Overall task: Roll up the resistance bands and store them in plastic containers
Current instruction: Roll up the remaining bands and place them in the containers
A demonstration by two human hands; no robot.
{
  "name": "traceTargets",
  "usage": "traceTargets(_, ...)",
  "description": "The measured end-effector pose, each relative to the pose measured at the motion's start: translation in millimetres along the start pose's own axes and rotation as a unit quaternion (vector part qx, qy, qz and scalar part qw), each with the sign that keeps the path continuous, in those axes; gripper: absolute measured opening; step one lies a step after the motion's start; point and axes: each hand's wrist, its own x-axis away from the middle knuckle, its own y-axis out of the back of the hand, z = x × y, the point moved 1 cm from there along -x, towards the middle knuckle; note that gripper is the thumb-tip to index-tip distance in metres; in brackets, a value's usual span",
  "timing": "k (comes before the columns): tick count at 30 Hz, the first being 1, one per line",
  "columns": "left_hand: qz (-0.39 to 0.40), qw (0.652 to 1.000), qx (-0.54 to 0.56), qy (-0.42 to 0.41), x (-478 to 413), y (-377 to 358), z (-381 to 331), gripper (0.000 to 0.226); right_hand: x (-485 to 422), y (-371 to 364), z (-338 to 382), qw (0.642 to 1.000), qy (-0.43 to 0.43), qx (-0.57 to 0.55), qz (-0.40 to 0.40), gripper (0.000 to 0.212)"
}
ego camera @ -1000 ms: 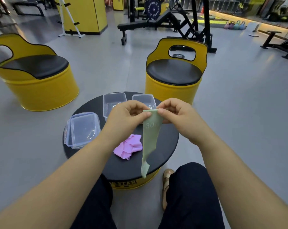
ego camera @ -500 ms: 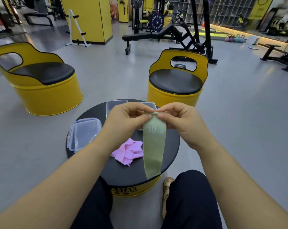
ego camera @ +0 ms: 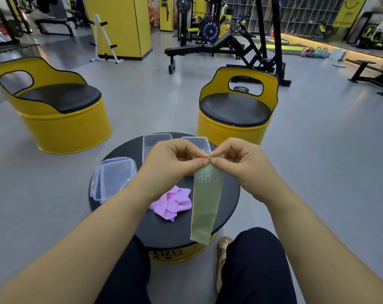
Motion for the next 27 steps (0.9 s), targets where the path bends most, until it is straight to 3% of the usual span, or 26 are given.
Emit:
traceTargets(7,0.028,0.999,-0.023,0.021,-2,-1,-1,0.004,-1,1,-5,0.998,-0.046,-0.021,0.022,0.017)
traceTargets(13,0.021,0.998,-0.036,0.044,-2,0,3,0.013,-1,-1,-8,0.997,-0.066,-0.019,0.037,0.026)
traceTargets(19,-0.009,0.997,-0.059,0.051,-2,-3,9,0.020,1,-2,-12,0.989,-0.123,-0.057,0.049,0.006)
traceTargets(27,-0.016,0.997,-0.068,0.043,-2,-7,12,0.017,2,-3,-18,0.990,-0.131,-0.052,0.021,0.005)
